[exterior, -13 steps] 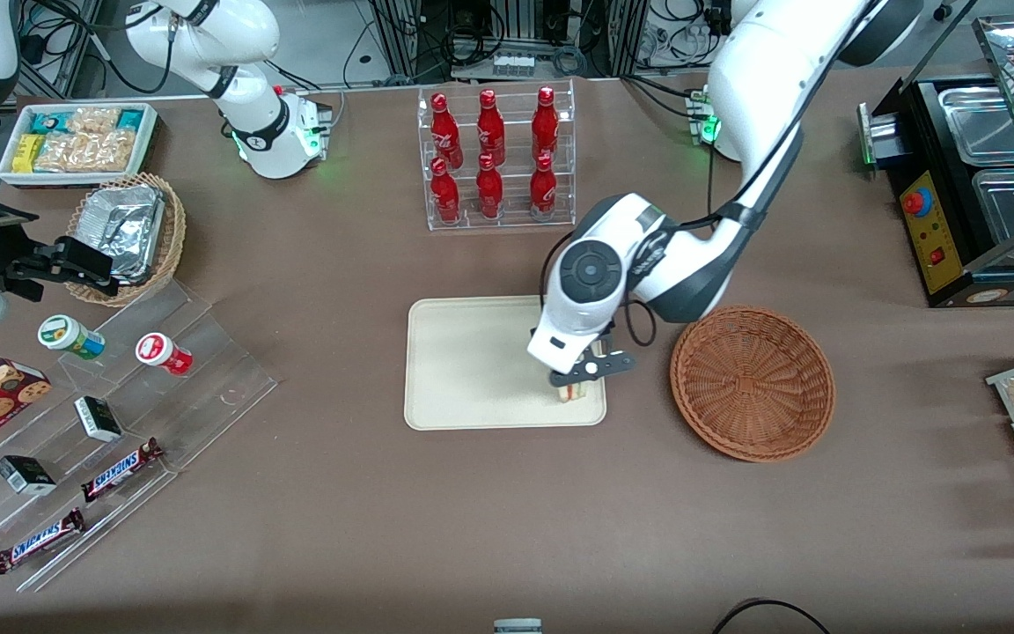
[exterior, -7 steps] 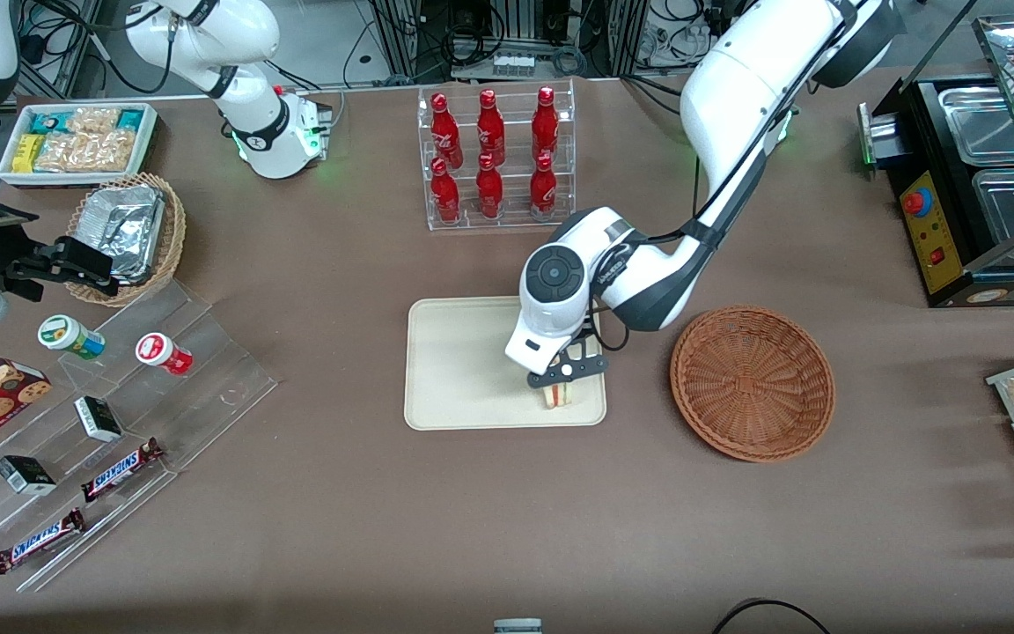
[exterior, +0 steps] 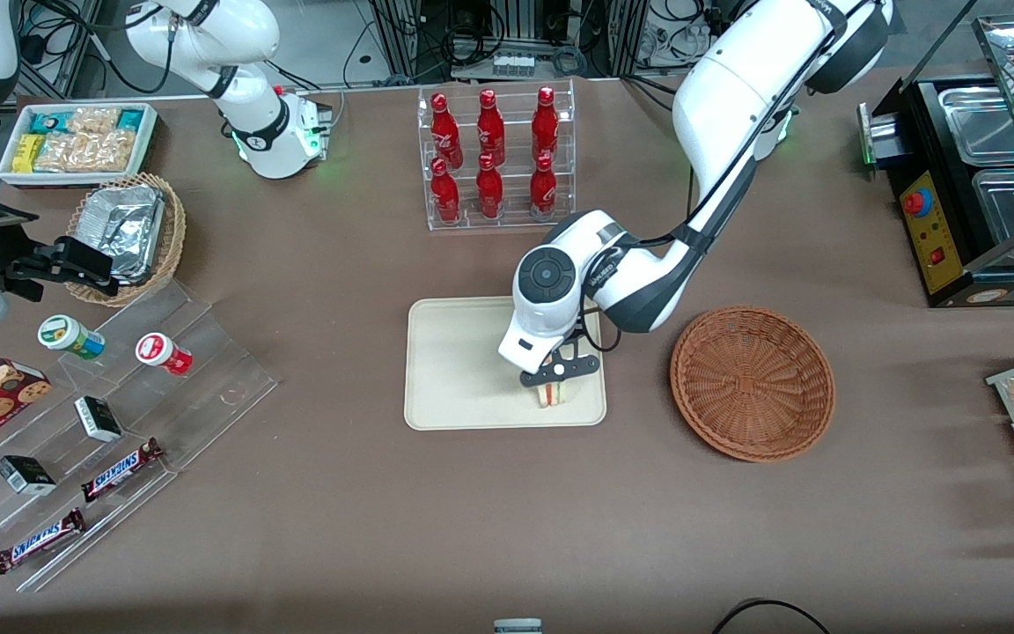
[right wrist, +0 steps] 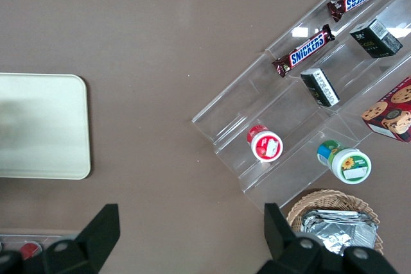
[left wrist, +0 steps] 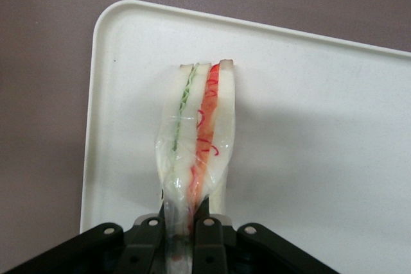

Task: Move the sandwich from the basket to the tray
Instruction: 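Lower the sandwich onto the tray and open the left gripper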

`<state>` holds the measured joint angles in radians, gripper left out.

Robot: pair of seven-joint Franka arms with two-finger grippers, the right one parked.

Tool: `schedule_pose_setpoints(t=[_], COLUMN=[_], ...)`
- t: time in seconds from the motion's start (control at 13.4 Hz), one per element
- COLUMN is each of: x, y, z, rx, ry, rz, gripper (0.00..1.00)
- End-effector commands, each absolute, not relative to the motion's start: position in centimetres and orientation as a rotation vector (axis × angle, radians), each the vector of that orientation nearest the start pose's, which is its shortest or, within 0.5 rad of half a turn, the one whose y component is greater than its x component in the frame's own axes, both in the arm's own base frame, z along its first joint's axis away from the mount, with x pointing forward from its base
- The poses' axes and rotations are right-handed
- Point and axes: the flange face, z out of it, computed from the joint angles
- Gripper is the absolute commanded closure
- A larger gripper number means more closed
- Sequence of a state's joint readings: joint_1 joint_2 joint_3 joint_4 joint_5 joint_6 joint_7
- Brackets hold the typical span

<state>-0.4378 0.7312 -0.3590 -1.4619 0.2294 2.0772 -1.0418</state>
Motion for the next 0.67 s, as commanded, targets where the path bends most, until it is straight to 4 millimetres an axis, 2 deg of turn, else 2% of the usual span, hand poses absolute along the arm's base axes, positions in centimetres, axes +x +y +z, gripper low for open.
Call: schedule_pose_setpoints(t=[0.0, 0.3, 0.45, 0.6], x=[54.0, 53.7, 52.3, 52.3], y=[-47.6, -48.0, -49.7, -49.8], z=[26.2, 26.0, 25.9, 25.9], rx=[-3.108, -3.117, -3.117, -3.125], ry=[-0.329, -0.323, -0.278, -0.273], rz=[0.069, 0.070, 0.060, 0.052], gripper=[1.00, 1.00, 1.00, 1.00])
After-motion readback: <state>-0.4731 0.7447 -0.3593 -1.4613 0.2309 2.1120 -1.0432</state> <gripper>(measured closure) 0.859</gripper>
